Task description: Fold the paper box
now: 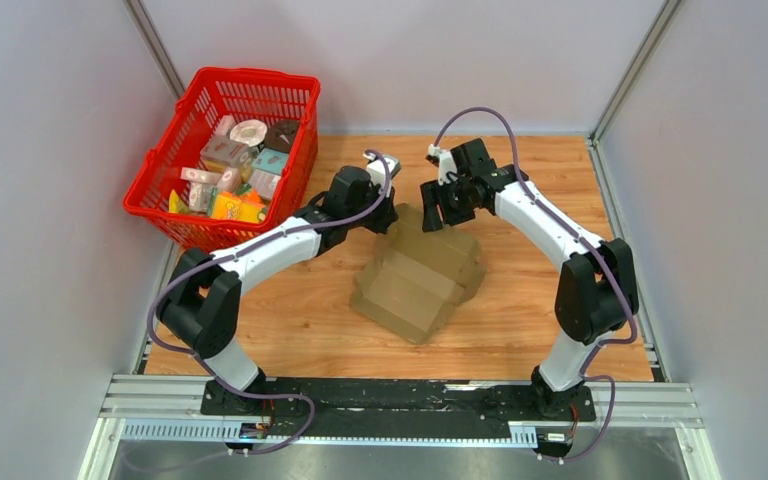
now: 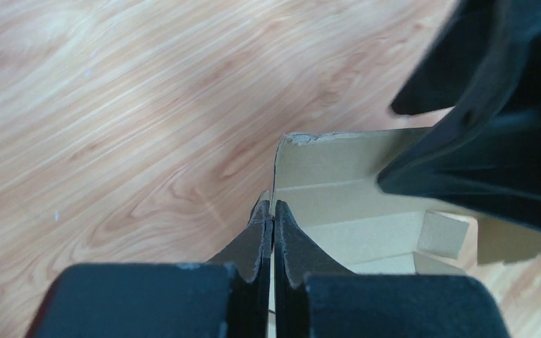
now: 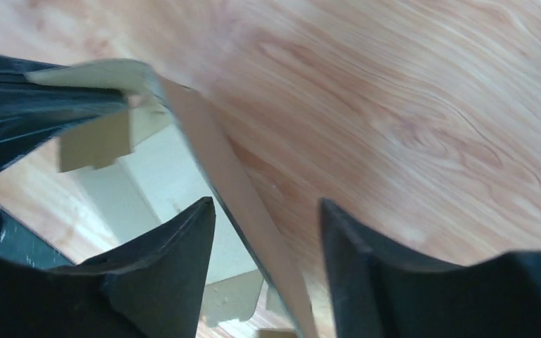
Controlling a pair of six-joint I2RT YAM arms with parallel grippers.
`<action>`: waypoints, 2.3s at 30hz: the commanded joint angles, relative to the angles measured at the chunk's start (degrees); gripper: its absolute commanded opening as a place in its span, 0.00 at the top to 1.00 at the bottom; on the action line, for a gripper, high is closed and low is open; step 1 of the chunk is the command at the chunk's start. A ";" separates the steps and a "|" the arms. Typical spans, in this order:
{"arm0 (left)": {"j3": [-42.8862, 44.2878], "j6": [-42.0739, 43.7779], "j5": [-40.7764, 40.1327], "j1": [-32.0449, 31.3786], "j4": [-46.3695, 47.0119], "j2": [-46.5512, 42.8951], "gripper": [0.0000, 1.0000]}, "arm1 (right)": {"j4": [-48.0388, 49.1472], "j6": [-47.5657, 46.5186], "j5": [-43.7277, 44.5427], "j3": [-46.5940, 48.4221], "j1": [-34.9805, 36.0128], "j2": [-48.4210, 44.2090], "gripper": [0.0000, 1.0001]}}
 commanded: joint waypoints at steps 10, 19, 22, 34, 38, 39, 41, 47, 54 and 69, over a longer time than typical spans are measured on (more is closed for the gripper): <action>-10.78 -15.90 -23.08 -2.02 13.90 -6.34 1.00 | -4.67 49.32 28.86 1.47 5.07 -16.00 0.00; -18.95 -18.46 -33.99 -6.07 20.31 -12.14 1.00 | 5.16 84.70 24.11 -5.83 6.67 -16.10 0.00; -20.90 -18.29 -34.52 -6.33 22.78 -12.85 1.00 | 6.22 92.00 25.95 -5.66 6.75 -14.17 0.04; -23.45 -13.72 -33.47 -7.30 27.52 -12.85 1.00 | 5.79 97.91 23.50 -1.18 6.14 -4.58 0.29; -24.06 -12.49 -32.15 -7.65 29.46 -12.59 1.00 | 5.87 97.73 23.76 0.14 5.79 -2.65 0.30; -23.98 -12.14 -32.06 -7.65 29.54 -12.33 1.00 | 5.87 97.82 23.59 0.23 5.79 -2.30 0.32; -23.98 -11.52 -31.97 -7.83 29.46 -12.24 1.00 | 6.40 98.61 22.88 -0.38 5.70 -1.86 0.38; -23.98 -9.59 -32.06 -8.18 29.98 -11.97 1.00 | 12.02 101.77 18.23 -4.33 5.08 -1.86 0.55; -24.50 -7.39 -30.48 -8.62 30.69 -12.23 0.99 | 15.18 101.60 17.17 -6.44 4.47 -1.24 0.83; -30.39 -14.68 -33.21 -8.53 14.17 -26.30 0.29 | 26.35 102.12 11.19 -18.13 3.06 -4.93 1.00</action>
